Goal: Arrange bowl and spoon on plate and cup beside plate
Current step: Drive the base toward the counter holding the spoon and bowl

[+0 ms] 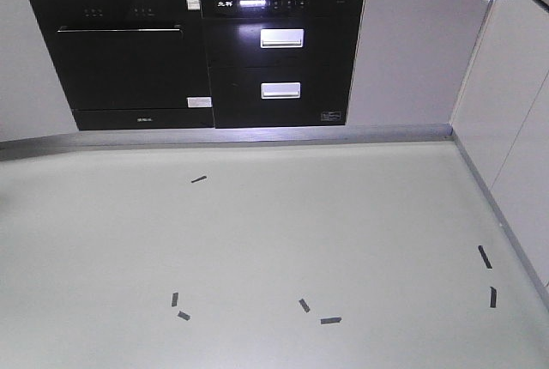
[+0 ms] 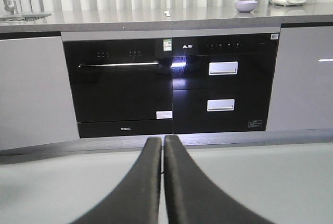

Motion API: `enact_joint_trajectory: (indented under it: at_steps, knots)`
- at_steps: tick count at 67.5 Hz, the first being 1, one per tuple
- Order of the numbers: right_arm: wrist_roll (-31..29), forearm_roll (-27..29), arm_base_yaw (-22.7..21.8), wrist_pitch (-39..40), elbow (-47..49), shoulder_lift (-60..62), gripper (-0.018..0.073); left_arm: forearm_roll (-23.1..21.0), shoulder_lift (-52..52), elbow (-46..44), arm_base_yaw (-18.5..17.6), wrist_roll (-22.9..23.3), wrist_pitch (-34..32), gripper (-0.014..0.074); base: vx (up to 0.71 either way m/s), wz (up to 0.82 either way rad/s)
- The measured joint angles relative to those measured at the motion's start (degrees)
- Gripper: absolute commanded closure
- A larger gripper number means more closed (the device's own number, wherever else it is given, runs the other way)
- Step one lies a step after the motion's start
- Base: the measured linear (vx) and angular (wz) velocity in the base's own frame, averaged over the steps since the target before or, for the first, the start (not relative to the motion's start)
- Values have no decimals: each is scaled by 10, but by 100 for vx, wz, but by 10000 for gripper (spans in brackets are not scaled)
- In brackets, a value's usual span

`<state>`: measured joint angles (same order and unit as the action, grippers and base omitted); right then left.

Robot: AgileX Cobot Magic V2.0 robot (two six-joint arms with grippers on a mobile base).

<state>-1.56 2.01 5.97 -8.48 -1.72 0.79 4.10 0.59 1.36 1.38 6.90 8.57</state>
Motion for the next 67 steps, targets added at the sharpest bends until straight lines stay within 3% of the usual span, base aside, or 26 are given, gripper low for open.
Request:
enact_joint_trajectory:
  at_steps: [67]
  knots:
    - [0,0,0,0,0,0,566,0,0,0,0,0,0,603,0,0]
